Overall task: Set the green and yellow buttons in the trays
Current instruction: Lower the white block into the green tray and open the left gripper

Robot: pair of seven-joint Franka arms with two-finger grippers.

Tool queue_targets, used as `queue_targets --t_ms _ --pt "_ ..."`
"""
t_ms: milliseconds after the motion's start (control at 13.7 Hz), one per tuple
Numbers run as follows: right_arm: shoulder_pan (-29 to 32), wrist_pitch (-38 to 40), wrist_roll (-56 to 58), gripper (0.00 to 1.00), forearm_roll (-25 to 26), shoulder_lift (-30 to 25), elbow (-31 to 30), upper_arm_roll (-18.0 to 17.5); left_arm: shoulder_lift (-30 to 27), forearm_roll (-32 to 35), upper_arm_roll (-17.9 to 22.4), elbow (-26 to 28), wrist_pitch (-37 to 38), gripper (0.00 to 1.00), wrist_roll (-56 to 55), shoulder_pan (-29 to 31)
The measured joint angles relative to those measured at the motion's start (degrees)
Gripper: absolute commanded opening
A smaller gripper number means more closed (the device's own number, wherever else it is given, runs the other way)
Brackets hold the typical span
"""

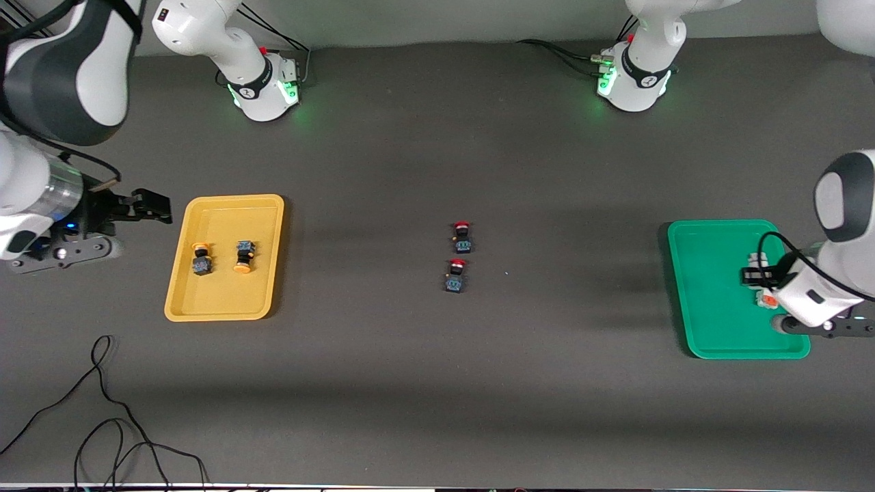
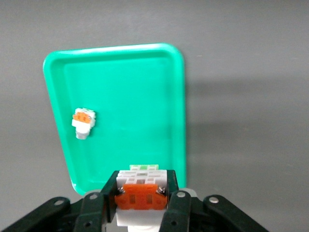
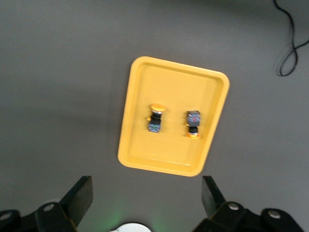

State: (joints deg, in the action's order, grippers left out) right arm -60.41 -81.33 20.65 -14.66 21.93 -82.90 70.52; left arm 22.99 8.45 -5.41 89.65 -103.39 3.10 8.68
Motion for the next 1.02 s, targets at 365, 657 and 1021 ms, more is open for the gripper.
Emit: queue_targets --t_ms 365,657,1021 --pt "22.2 1.3 -10.7 1.00 12.1 -12.9 -0.4 -30.4 1.1 0.0 -0.1 10.9 -16.0 0.00 0.5 2.0" --pt "47.3 1.3 -12.4 1.00 15.4 -17.1 -2.3 -55.8 5.1 0.0 -0.1 18.6 -29.2 0.00 0.5 3.6" --pt "65.6 -0.1 -12.7 1.00 15.8 -20.2 -5.2 -72.0 7.8 0.0 -0.1 21.2 -34.5 0.00 0.5 4.3"
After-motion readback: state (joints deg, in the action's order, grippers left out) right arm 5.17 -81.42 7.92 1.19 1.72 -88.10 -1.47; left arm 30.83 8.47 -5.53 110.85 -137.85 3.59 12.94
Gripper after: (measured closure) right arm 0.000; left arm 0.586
